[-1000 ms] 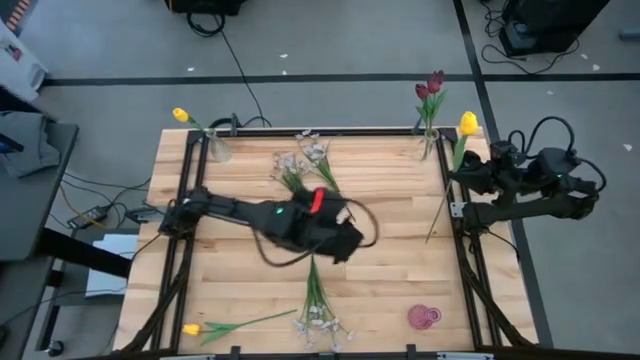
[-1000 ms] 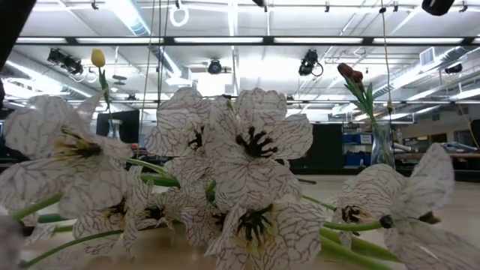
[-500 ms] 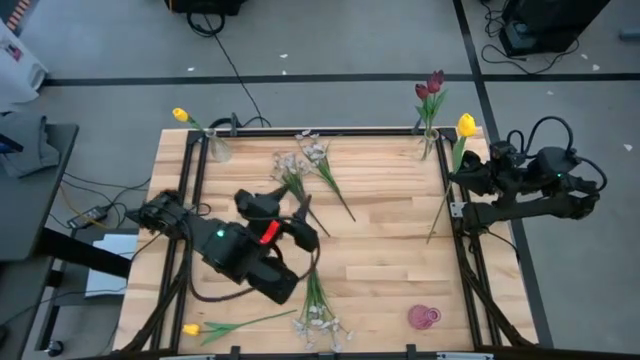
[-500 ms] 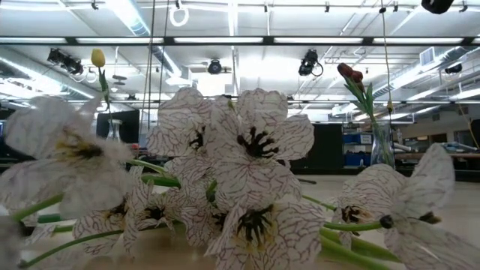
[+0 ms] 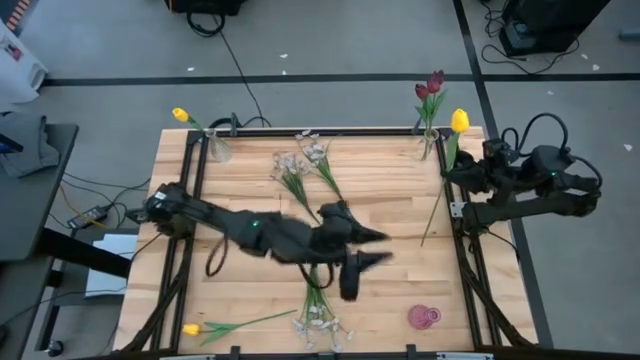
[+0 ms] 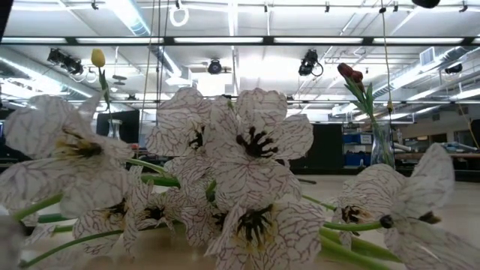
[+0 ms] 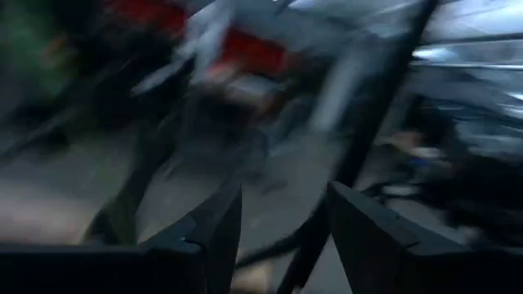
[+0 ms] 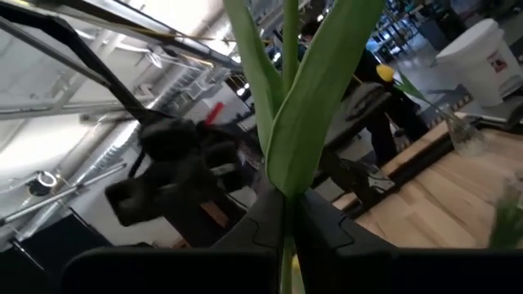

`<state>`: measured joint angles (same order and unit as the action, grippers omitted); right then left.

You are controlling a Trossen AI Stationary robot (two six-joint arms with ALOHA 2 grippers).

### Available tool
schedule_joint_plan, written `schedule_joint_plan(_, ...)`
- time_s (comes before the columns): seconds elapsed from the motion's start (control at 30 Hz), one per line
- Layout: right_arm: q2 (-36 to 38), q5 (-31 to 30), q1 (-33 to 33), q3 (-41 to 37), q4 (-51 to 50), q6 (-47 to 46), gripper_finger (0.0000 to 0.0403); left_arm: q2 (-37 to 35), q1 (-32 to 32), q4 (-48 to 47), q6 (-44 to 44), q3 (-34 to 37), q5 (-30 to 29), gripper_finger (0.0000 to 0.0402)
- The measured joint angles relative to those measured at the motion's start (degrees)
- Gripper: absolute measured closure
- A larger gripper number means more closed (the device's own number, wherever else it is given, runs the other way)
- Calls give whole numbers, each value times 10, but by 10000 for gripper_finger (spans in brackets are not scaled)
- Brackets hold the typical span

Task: Sort flowers into vase by color
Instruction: Put the top yellow flower into the left transparent vase

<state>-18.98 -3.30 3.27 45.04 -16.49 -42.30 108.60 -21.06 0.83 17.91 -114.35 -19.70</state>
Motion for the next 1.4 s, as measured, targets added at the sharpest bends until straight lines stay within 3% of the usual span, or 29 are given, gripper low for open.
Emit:
schedule_joint_plan(0.07,-10,0,0,0,22,-2,373,-3,25,23,-39,9,47,218)
schedule_joint_plan(0.23,-35,1,0,0,65,-12,373,-12,84,-204,-23,13,47,218)
schedule_joint_plan(0.3,-47,3,0,0,86,-13,373,-11,101,-240,-23,16,88,218)
schedule_joint_plan(0.43,-73,1,0,0,121,-12,373,-36,133,-175,-46,80,176,218)
schedule_joint_plan(0.53,-89,-1,0,0,145,-16,373,-83,156,-155,-46,155,203,218)
schedule_joint_plan(0.67,-105,-8,0,0,164,-35,373,-185,180,-137,-44,282,211,218)
schedule_joint_plan(0.87,-158,-51,0,0,198,-42,373,-357,201,-28,-35,495,226,218)
schedule_joint_plan(1.07,-282,-67,0,0,323,-27,373,-481,205,167,40,689,233,218)
schedule_joint_plan(1.2,-357,-73,1,0,436,2,373,-507,203,256,128,767,222,218)
schedule_joint_plan(1.3,-392,-74,0,0,469,21,373,-504,201,220,225,777,200,218)
schedule_joint_plan(1.4,-410,-81,1,0,476,33,373,-476,193,211,246,777,201,218)
